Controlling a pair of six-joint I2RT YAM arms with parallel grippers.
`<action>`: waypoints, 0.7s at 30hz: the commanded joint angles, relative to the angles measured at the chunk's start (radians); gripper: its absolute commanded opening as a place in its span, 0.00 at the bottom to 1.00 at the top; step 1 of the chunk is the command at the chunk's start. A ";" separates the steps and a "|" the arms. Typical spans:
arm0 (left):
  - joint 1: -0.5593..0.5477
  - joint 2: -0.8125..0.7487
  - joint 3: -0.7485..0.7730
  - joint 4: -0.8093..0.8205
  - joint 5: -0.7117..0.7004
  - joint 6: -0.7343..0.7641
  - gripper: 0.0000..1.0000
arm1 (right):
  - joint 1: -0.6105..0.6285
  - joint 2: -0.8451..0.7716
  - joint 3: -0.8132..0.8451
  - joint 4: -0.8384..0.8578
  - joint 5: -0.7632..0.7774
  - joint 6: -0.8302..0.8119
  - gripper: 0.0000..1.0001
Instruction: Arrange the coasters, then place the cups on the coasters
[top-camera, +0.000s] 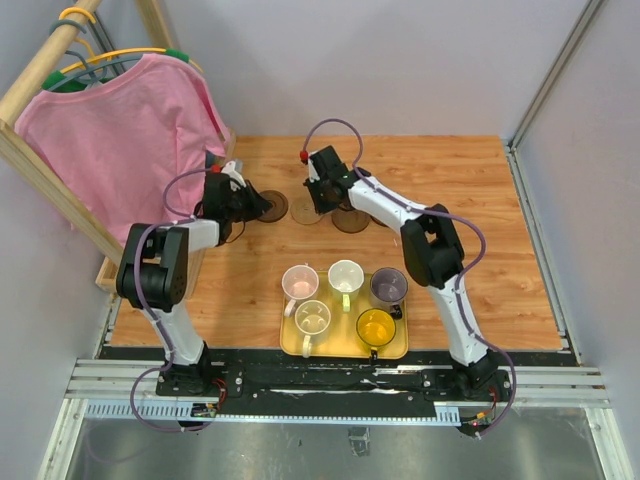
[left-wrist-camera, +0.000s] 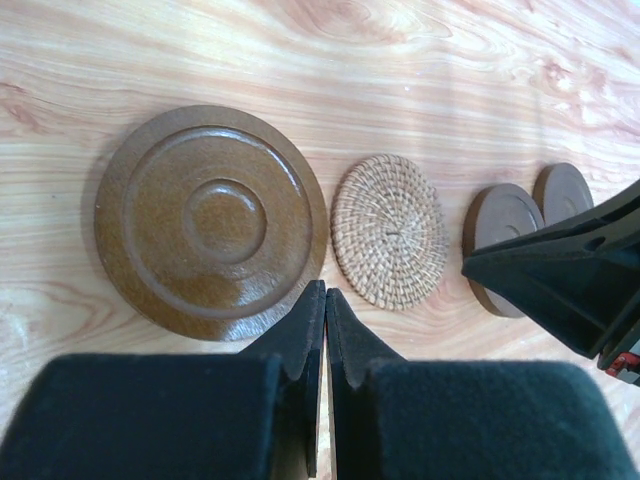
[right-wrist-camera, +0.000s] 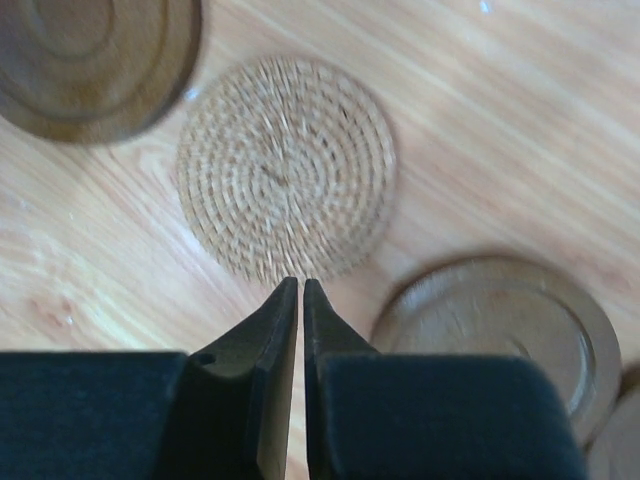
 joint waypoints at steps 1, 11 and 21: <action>-0.023 -0.077 -0.043 0.032 0.039 0.023 0.06 | -0.038 -0.146 -0.155 0.059 0.083 -0.025 0.07; -0.165 -0.149 -0.112 -0.040 0.058 0.091 0.06 | -0.151 -0.229 -0.314 0.051 0.112 -0.016 0.06; -0.176 -0.262 -0.215 -0.045 0.015 0.063 0.06 | -0.176 -0.148 -0.255 0.000 0.067 -0.008 0.05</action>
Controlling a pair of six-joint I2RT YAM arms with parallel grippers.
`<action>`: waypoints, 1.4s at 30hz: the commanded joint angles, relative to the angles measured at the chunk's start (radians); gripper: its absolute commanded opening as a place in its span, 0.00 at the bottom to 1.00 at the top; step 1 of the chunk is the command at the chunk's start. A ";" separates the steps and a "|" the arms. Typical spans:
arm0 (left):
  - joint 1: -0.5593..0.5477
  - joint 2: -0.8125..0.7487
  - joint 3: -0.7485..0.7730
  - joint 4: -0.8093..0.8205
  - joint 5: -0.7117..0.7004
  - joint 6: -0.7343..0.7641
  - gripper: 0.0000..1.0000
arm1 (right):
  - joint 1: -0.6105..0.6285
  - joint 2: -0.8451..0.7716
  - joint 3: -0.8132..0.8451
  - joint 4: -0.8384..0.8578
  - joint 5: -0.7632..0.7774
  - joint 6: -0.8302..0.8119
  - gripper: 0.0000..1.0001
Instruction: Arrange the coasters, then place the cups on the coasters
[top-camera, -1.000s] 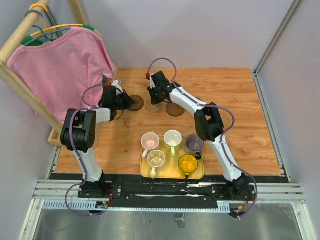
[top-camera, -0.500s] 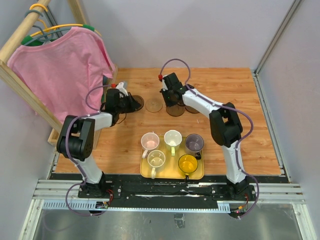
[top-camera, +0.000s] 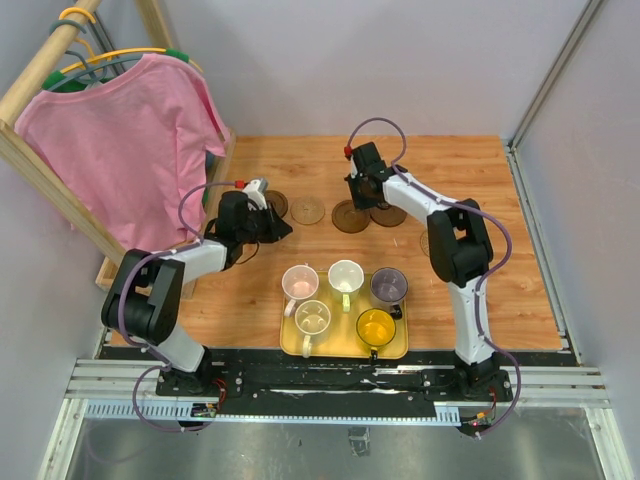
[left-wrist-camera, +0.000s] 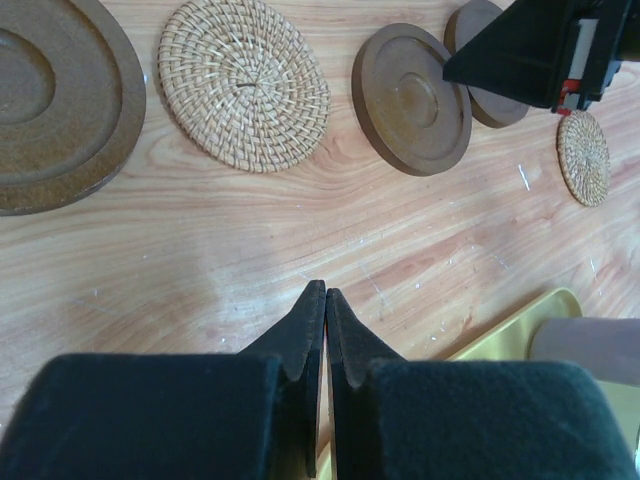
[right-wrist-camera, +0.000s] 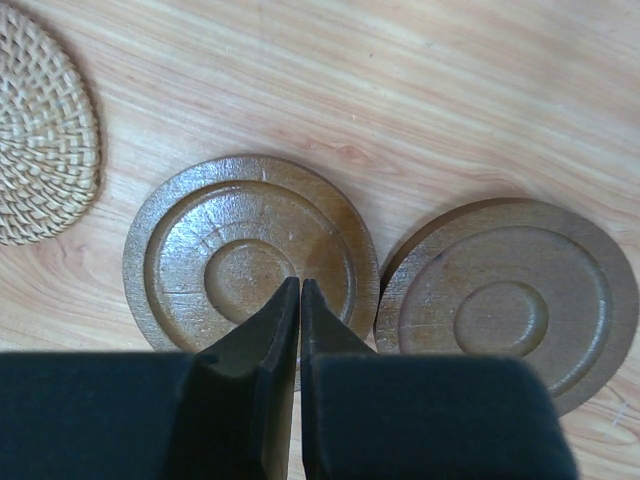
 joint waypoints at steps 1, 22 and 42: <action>-0.005 -0.036 -0.027 0.004 -0.021 0.001 0.06 | -0.002 0.033 0.030 -0.052 -0.025 0.007 0.04; -0.006 -0.002 -0.059 0.031 -0.024 -0.013 0.06 | 0.054 0.156 0.125 -0.103 -0.095 0.026 0.04; -0.005 0.001 -0.081 0.045 -0.019 -0.026 0.06 | 0.050 0.225 0.262 -0.135 -0.008 -0.017 0.04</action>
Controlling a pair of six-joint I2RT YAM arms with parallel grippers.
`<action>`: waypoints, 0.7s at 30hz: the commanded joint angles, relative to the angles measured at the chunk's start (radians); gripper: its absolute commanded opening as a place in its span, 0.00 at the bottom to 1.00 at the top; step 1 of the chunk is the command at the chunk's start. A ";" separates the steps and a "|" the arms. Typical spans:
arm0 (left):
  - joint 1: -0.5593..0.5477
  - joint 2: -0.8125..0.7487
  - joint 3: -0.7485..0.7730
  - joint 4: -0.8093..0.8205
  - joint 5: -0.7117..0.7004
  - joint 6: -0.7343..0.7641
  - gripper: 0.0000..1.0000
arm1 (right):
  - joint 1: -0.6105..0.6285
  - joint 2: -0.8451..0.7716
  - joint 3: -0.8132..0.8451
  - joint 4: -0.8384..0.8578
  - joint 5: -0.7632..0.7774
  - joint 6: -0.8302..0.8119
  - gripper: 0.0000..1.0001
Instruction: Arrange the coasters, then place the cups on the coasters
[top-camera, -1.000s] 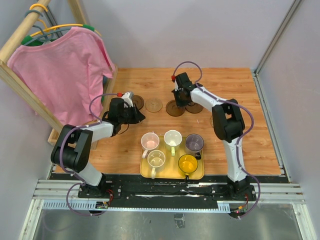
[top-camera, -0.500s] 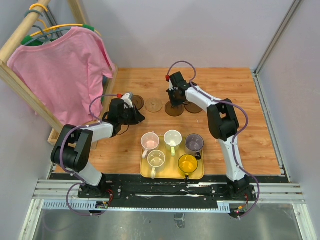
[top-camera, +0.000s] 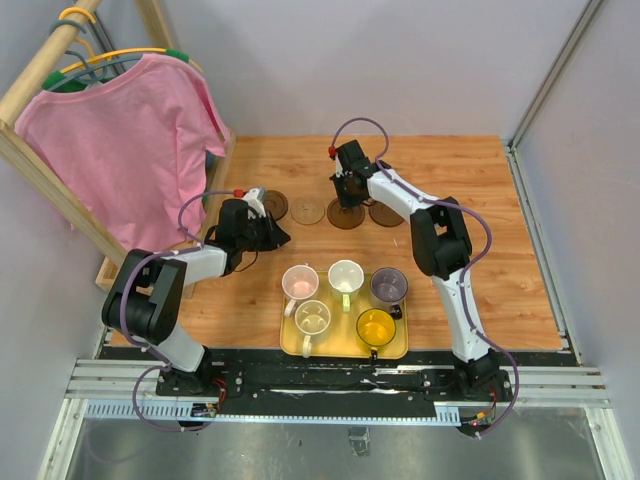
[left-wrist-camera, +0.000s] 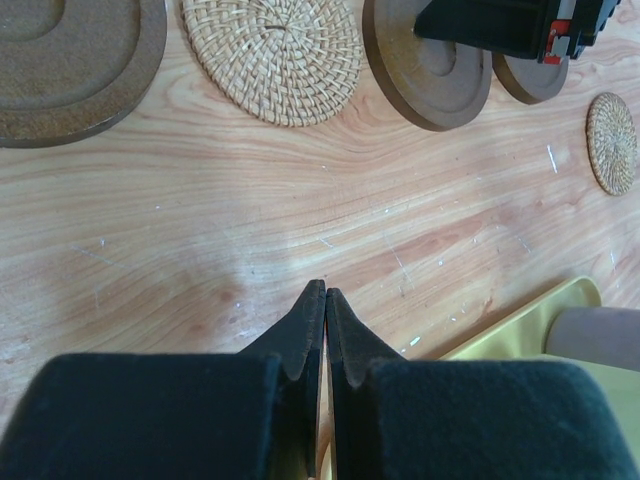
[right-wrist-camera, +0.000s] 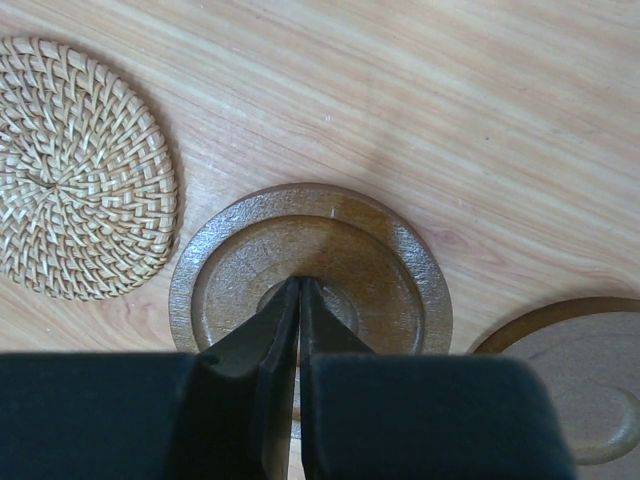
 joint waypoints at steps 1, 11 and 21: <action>-0.006 0.007 -0.018 0.033 0.004 -0.003 0.06 | 0.009 0.040 0.027 -0.038 0.064 -0.032 0.04; -0.005 -0.017 -0.011 0.044 0.015 -0.003 0.06 | 0.000 -0.042 0.025 -0.031 0.089 -0.069 0.05; -0.005 -0.082 0.000 0.041 0.021 -0.002 0.06 | -0.017 -0.183 -0.090 -0.013 0.213 -0.075 0.06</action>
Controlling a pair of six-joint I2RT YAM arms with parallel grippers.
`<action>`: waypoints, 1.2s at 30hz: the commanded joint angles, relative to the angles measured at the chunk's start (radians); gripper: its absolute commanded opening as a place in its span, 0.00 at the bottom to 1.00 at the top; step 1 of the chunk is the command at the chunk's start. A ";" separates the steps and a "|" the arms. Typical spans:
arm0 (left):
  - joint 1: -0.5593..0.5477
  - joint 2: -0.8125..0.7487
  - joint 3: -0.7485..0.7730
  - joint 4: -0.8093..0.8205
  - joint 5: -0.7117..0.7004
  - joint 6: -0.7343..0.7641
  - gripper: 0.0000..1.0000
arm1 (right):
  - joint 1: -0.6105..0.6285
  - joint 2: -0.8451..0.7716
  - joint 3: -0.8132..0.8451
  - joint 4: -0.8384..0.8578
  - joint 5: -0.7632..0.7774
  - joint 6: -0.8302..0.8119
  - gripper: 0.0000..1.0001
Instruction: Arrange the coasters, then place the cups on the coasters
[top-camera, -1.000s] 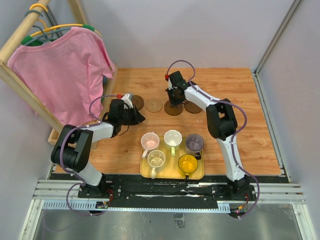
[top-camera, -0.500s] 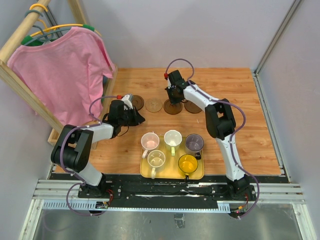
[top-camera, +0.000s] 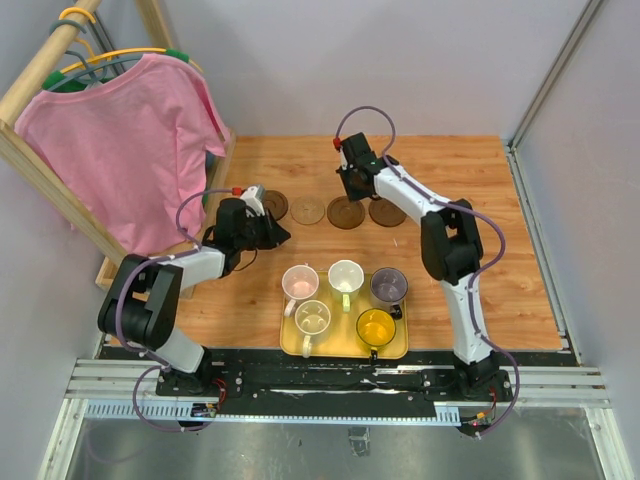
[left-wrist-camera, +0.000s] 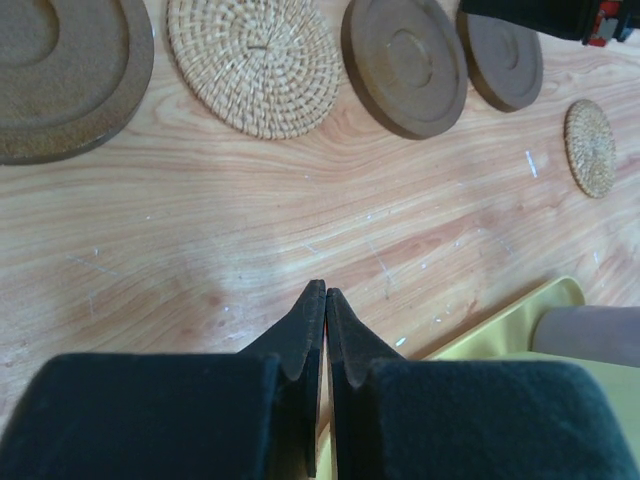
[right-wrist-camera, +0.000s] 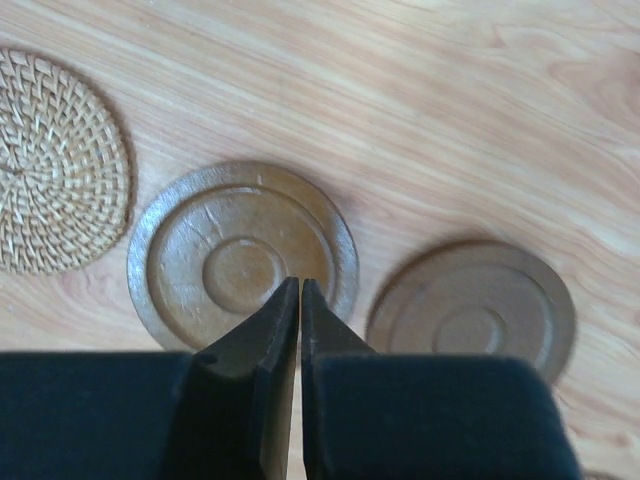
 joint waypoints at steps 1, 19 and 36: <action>-0.004 -0.064 0.011 0.028 0.013 0.000 0.06 | -0.028 -0.120 -0.094 0.005 0.091 0.002 0.05; -0.004 -0.067 0.023 0.007 -0.023 -0.006 0.07 | -0.181 -0.131 -0.219 0.067 0.044 0.041 0.04; -0.005 -0.022 0.037 0.002 -0.013 -0.010 0.06 | -0.196 -0.126 -0.340 0.068 -0.024 0.128 0.02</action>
